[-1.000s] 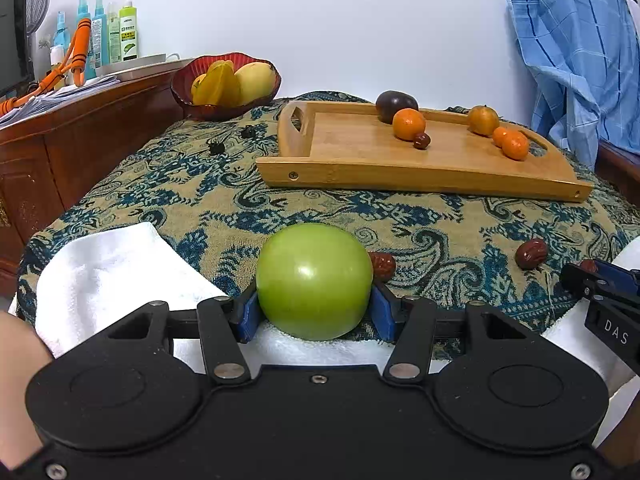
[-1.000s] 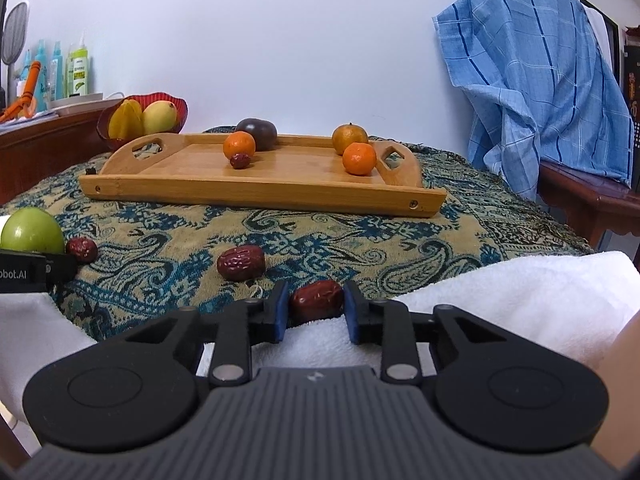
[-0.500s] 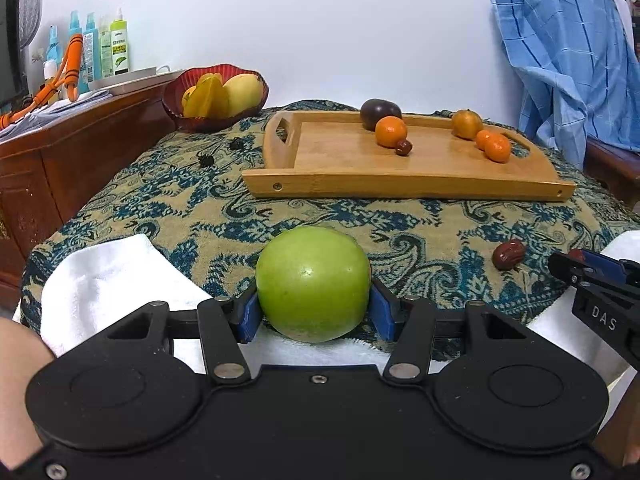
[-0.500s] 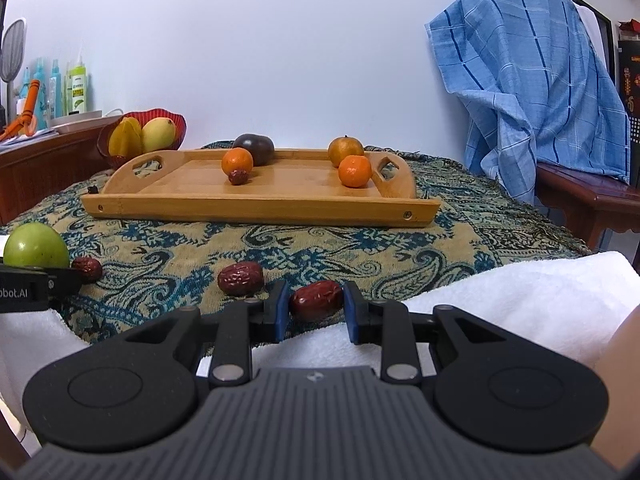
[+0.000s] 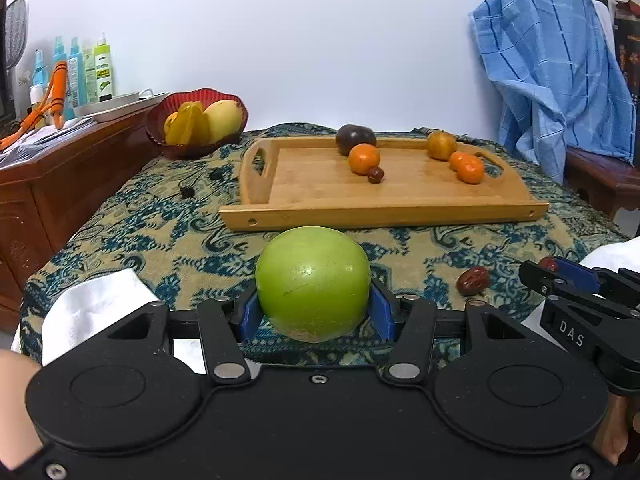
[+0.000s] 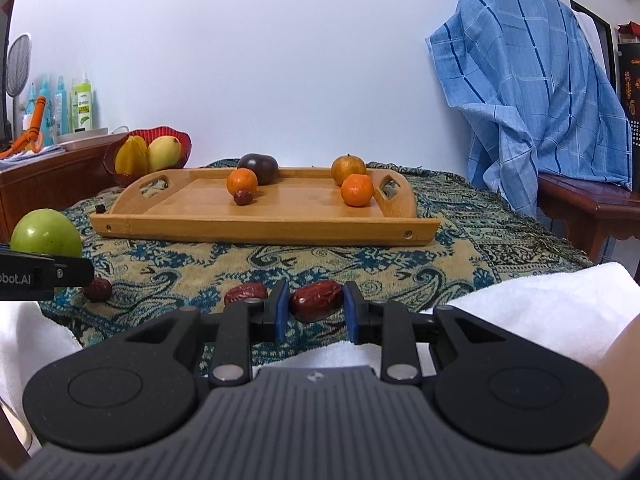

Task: Organize fruits
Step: 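Carry the green apple and red date with both grippers over the bamboo tray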

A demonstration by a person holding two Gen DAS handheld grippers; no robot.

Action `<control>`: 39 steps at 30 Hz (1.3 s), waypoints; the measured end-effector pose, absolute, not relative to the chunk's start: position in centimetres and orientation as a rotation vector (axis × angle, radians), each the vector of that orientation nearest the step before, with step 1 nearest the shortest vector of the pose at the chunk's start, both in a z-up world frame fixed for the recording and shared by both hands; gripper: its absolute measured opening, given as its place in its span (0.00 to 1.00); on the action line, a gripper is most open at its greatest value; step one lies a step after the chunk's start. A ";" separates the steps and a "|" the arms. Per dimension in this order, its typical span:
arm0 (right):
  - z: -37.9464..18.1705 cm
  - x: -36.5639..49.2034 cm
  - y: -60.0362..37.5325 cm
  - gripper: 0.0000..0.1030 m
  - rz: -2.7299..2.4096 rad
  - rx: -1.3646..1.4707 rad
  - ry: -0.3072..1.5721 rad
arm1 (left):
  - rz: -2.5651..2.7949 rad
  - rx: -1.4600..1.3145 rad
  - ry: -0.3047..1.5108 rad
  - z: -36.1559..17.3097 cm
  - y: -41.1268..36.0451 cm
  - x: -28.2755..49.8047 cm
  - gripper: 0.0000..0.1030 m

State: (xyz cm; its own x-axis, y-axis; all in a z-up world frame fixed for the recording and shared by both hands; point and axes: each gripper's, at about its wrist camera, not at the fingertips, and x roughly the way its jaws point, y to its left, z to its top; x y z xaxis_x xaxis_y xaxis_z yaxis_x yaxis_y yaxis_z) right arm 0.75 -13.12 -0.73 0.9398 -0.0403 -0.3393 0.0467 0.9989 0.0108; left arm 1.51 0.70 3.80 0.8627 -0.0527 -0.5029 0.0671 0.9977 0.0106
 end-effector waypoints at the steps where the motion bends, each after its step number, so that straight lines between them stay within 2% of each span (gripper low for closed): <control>1: -0.6 0.8 -13.2 0.31 -0.043 0.020 0.339 | -0.067 0.026 0.525 3.9 0.6 1.6 0.50; 22: 3.2 4.9 -16.5 0.32 -0.037 0.085 0.243 | -0.161 0.022 0.490 7.5 -3.5 6.0 0.50; 39: 4.9 9.5 -17.8 0.32 -0.024 0.052 0.224 | -0.182 0.016 0.495 8.2 -5.4 11.5 0.50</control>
State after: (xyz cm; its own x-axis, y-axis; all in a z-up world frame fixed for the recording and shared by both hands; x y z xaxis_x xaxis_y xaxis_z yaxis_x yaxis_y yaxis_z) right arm 9.46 -17.79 4.94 0.9748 -0.0180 -0.2222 0.0297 0.9983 0.0493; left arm 11.51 -5.39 8.16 0.8642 -0.1700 -0.4735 0.1779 0.9836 -0.0286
